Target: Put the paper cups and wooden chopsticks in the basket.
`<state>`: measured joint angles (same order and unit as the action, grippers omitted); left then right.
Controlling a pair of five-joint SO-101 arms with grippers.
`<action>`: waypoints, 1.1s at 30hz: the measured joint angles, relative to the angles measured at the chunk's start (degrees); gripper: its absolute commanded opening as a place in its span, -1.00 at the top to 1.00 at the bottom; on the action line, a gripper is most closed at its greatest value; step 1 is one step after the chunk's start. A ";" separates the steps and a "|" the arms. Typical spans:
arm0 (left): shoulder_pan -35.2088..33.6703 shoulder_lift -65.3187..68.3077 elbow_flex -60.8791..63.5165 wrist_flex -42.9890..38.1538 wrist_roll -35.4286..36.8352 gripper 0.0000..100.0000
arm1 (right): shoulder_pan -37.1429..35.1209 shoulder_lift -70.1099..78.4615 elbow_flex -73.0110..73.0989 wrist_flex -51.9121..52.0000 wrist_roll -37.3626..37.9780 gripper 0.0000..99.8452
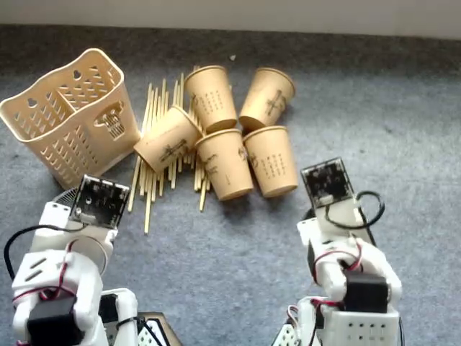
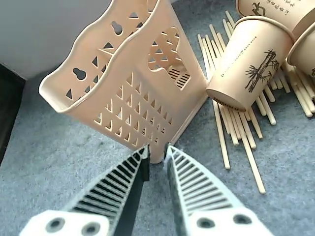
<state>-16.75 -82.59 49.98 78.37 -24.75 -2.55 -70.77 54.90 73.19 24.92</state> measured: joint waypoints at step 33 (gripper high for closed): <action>-17.32 83.78 -84.75 4.92 5.98 0.51 | 0.00 22.07 5.89 -17.23 -8.70 0.98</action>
<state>-34.07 1.19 -34.77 83.30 -18.77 -2.55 -48.70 60.79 55.96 16.22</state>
